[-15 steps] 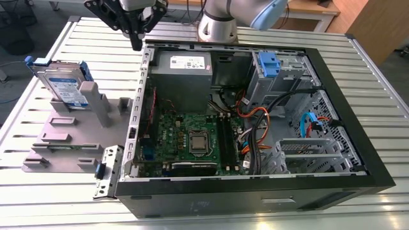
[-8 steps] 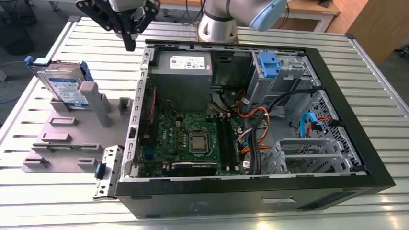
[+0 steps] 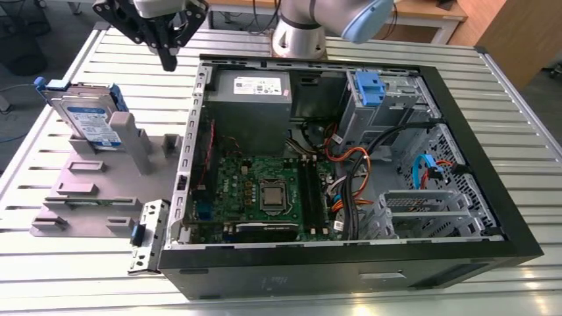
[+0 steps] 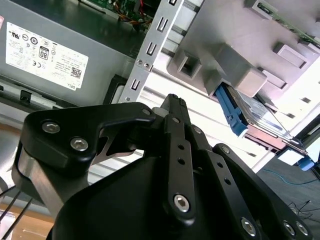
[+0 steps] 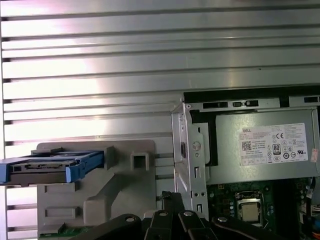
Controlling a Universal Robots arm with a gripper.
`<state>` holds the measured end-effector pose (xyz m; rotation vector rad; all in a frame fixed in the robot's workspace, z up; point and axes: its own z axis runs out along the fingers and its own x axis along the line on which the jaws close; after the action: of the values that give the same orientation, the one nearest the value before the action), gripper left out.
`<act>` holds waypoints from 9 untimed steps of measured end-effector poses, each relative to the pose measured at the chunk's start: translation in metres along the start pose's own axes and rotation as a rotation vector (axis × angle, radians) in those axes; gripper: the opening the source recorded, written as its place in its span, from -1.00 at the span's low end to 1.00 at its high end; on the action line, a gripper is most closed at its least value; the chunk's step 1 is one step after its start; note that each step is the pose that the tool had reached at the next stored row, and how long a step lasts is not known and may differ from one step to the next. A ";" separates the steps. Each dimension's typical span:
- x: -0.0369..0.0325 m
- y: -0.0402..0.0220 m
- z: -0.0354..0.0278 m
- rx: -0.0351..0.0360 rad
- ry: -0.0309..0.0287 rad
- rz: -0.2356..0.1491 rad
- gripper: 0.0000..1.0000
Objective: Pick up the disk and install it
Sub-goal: 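Reach for the disk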
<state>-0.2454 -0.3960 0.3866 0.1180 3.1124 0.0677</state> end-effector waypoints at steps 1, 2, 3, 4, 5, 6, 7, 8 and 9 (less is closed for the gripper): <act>0.0018 0.0005 0.0004 0.0000 0.0000 0.000 -0.79; 0.0035 0.0009 0.0007 0.0001 0.0001 0.000 -0.79; 0.0052 0.0012 0.0010 0.0002 0.0001 0.000 -0.79; 0.0071 0.0015 0.0013 0.0002 0.0002 0.000 -0.79; 0.0092 0.0018 0.0017 0.0002 0.0001 0.000 -0.79; 0.0113 0.0020 0.0021 0.0001 0.0001 0.000 -0.79; 0.0134 0.0023 0.0025 0.0001 0.0001 0.000 -0.79; 0.0156 0.0025 0.0029 0.0002 0.0002 0.000 -0.79; 0.0177 0.0028 0.0034 0.0001 0.0001 0.000 -0.79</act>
<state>-0.2627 -0.3917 0.3829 0.1181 3.1126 0.0675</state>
